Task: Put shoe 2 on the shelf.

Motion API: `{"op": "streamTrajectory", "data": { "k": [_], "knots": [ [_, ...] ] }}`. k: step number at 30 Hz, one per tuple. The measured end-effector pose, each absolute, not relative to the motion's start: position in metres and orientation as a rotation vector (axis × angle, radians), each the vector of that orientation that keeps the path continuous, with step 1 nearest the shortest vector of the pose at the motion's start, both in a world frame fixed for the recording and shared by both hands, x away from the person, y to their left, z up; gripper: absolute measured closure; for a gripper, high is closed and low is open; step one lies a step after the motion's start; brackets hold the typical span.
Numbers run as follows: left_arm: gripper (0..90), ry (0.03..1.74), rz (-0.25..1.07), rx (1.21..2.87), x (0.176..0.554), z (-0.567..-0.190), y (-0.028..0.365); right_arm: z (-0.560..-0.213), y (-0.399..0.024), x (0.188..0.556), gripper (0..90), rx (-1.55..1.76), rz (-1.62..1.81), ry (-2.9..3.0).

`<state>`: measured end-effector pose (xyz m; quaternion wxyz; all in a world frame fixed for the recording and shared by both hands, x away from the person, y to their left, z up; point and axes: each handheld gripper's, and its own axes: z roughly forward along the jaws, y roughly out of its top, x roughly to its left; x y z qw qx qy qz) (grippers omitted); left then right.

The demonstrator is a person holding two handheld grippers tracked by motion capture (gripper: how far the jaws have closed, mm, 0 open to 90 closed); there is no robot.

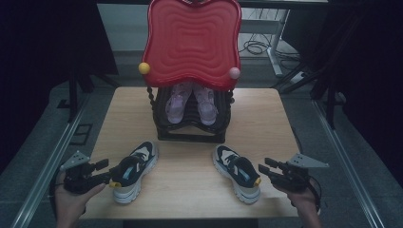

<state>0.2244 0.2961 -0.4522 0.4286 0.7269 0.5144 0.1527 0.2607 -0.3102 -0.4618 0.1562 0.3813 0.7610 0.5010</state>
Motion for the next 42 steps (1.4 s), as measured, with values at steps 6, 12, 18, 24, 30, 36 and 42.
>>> {"op": "streamTrajectory", "data": {
  "k": [6, 12, 18, 24, 30, 36, 42],
  "knots": [
    [41.3, 1.298, 0.391, 1.831, 0.226, -0.454, 0.294, -0.461, -0.305, 0.264, 54.8, 1.084, 1.428, 2.205],
    [43.9, 1.318, 0.443, 1.823, 0.233, -0.452, 0.293, -0.456, -0.303, 0.267, 54.9, 1.071, 1.420, 2.224],
    [43.7, 1.310, 0.401, 1.905, 0.252, -0.457, 0.283, -0.452, -0.290, 0.284, 54.7, 1.019, 1.369, 2.315],
    [43.6, 1.302, 0.378, 1.954, 0.262, -0.462, 0.276, -0.454, -0.280, 0.296, 55.2, 1.017, 1.316, 2.370],
    [43.9, 1.298, 0.375, 1.977, 0.265, -0.463, 0.274, -0.458, -0.271, 0.309, 55.0, 1.003, 1.253, 2.438],
    [45.4, 1.302, 0.353, 2.020, 0.270, -0.468, 0.271, -0.463, -0.265, 0.316, 54.7, 1.007, 1.212, 2.489],
    [46.7, 1.316, 0.352, 2.032, 0.273, -0.468, 0.275, -0.467, -0.263, 0.319, 54.7, 1.004, 1.176, 2.521]
  ]
}}
